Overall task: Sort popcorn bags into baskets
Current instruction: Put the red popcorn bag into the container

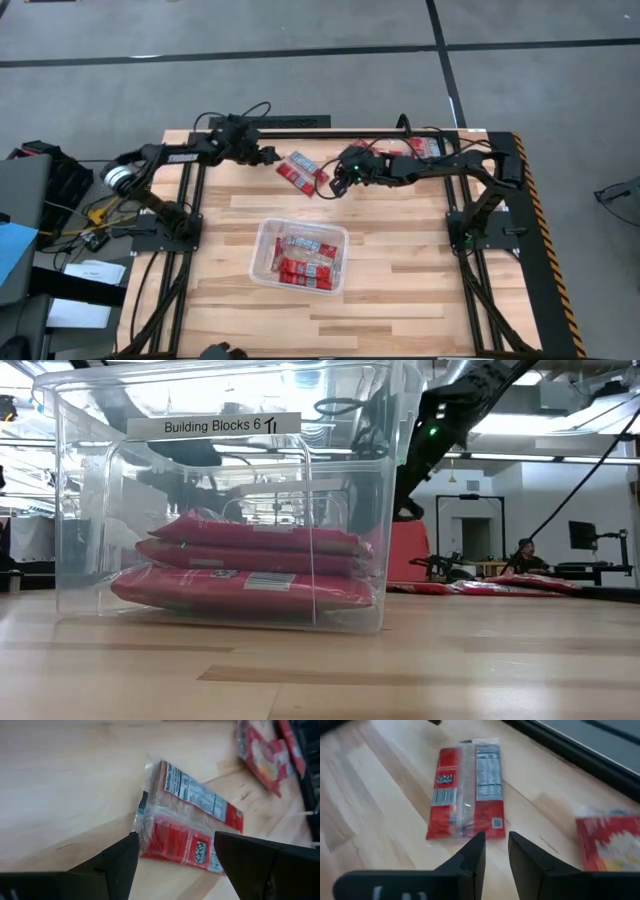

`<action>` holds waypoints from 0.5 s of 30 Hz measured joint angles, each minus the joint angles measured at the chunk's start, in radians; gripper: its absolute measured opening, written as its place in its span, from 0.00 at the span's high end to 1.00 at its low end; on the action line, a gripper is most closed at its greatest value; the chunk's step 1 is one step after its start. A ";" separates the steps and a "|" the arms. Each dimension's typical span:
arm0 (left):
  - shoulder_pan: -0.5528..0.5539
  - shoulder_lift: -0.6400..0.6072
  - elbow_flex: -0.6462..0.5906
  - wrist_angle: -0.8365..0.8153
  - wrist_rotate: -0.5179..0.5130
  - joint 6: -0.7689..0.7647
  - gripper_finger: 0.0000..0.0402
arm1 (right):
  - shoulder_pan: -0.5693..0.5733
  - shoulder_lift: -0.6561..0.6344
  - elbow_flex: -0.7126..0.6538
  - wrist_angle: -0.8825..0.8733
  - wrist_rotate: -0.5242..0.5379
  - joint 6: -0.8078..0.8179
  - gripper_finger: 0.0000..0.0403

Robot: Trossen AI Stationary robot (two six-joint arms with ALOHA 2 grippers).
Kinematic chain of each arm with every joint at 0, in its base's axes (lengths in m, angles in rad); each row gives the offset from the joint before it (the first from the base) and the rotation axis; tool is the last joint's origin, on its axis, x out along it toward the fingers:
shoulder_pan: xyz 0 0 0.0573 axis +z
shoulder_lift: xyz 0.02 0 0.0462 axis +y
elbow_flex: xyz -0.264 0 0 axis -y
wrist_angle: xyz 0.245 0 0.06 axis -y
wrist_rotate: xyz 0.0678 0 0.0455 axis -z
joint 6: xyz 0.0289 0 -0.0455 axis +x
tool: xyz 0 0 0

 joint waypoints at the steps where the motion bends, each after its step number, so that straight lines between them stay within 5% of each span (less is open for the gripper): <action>1: -0.001 0.033 0.021 -0.004 0.005 -0.005 0.39 | -0.011 0.004 -0.004 -0.006 -0.009 -0.023 0.73; 15: -0.038 0.239 0.187 -0.091 -0.063 0.048 0.39 | -0.091 0.147 -0.001 0.146 -0.197 -0.105 0.73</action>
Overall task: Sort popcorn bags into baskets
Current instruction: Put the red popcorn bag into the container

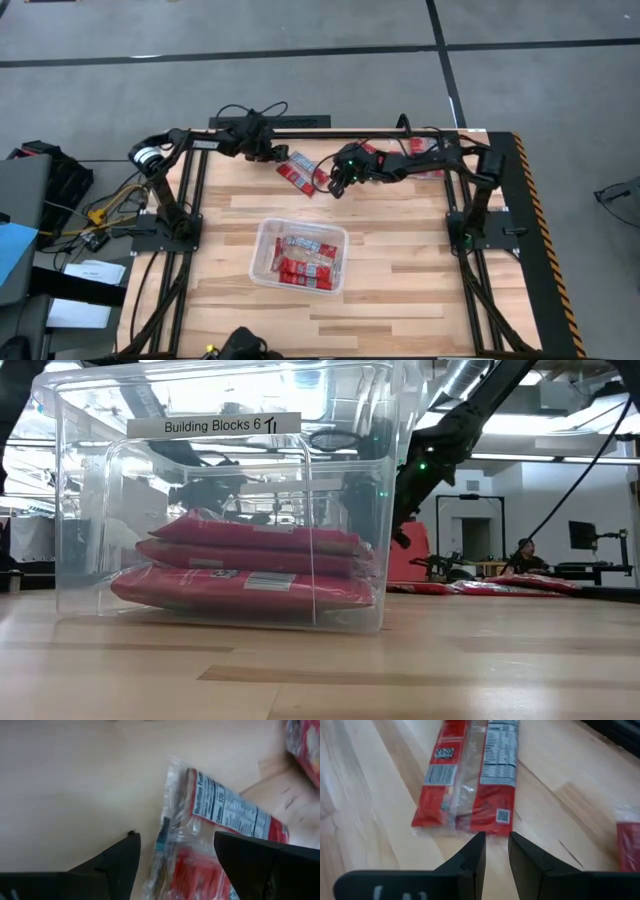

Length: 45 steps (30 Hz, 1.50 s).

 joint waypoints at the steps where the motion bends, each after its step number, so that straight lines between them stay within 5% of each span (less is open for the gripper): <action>1: -0.007 0.005 0.006 -0.007 0.000 0.003 0.39 | 0.000 0.007 0.005 0.004 -0.001 0.000 0.73; 9: -0.063 0.007 0.017 -0.063 0.100 0.026 0.46 | 0.009 0.062 0.051 0.013 -0.066 0.000 0.73; 24: -0.179 0.038 0.017 -0.046 0.126 -0.010 0.68 | 0.052 0.163 0.107 0.023 -0.123 0.029 0.73; 31: -0.207 0.039 0.015 -0.049 0.133 -0.020 0.88 | 0.056 0.163 0.107 0.057 -0.132 0.033 0.73; 34: -0.208 0.040 0.016 -0.045 0.123 -0.040 0.98 | 0.056 0.144 0.107 0.025 -0.132 0.034 0.73; 45: -0.205 -0.032 0.042 -0.051 0.105 -0.106 1.00 | 0.047 -0.128 0.107 -0.216 -0.127 0.023 0.73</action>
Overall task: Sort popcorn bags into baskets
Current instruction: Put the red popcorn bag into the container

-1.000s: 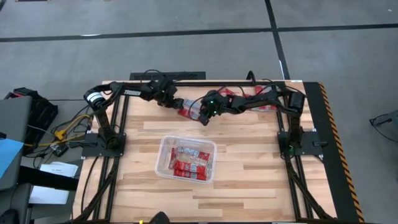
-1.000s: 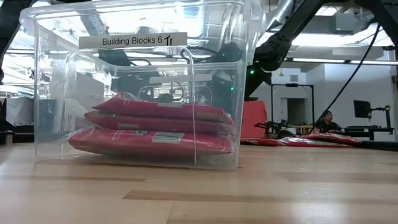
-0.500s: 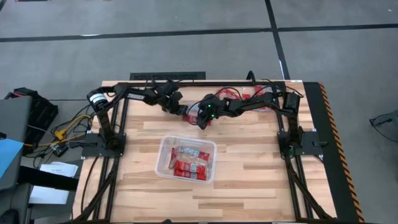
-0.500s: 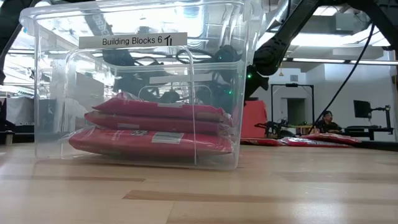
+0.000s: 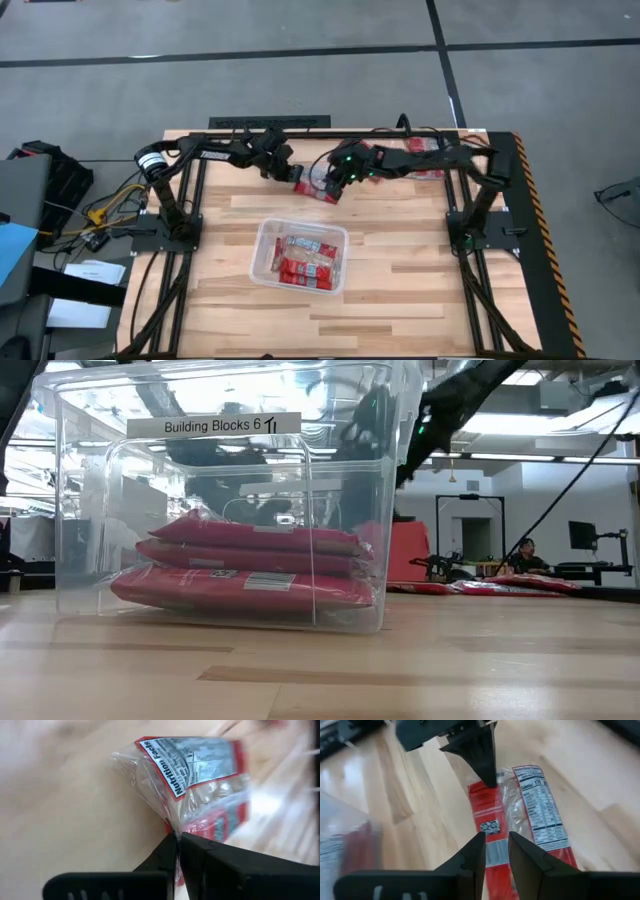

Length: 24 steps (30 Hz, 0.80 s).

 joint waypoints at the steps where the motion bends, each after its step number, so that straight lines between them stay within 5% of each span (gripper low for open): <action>1: 0.000 -0.016 0.008 0.002 0.000 -0.001 1.00 | 0.000 -0.033 0.000 -0.028 0.007 -0.001 0.73; 15: -0.007 -0.236 0.120 -0.006 -0.012 -0.048 1.00 | 0.036 -0.297 0.000 -0.269 0.313 -0.021 0.73; 24: -0.089 -0.442 0.142 -0.049 0.014 -0.130 1.00 | 0.036 -0.324 0.000 -0.363 0.340 -0.002 0.73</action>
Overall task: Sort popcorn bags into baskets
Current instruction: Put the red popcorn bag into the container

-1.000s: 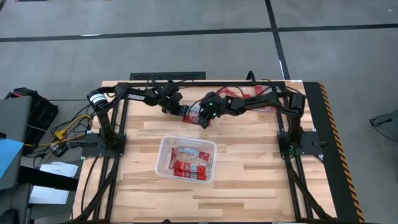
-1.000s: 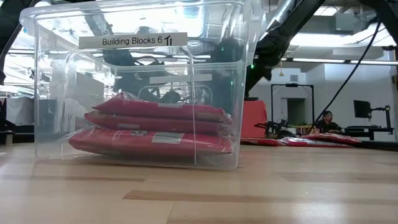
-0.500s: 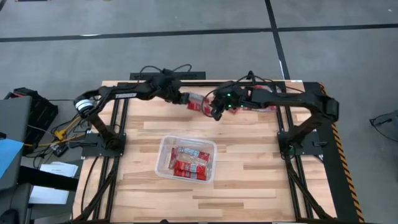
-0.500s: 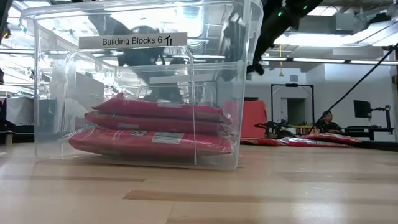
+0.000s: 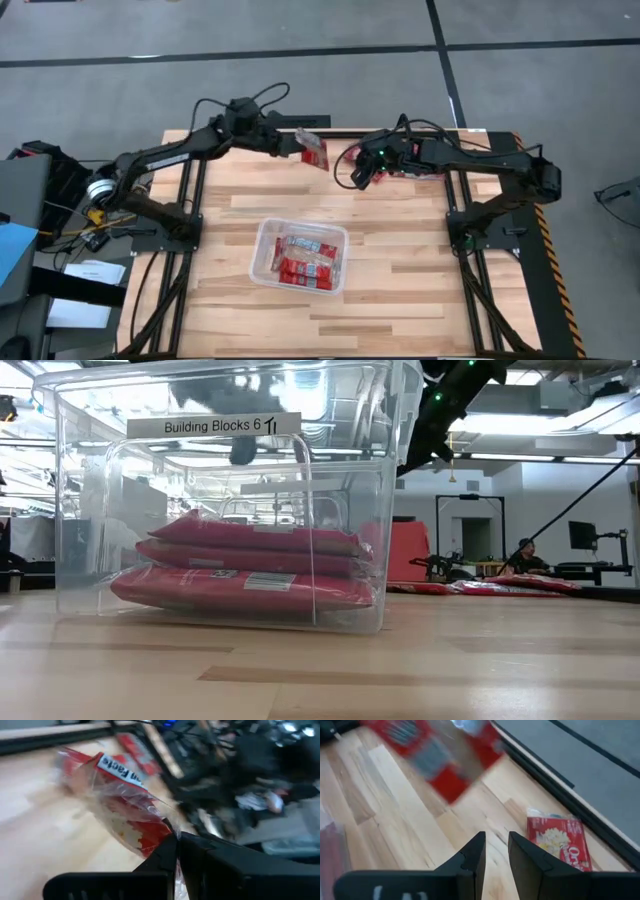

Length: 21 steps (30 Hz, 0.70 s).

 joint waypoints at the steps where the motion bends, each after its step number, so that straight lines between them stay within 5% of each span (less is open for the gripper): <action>1: -0.020 -0.028 0.000 -0.019 0.004 -0.013 1.00 | 0.000 0.000 0.000 -0.009 0.000 0.008 0.73; 7: -0.213 -0.211 0.000 -0.065 -0.029 -0.083 1.00 | 0.009 0.007 0.000 -0.022 0.002 0.034 0.73; 13: -0.483 -0.332 0.000 -0.108 -0.261 -0.151 1.00 | 0.027 0.007 0.000 -0.040 0.026 0.039 0.73; 21: -0.735 -0.317 0.000 -0.150 -0.546 -0.189 1.00 | 0.040 0.007 0.000 -0.078 0.035 0.072 0.73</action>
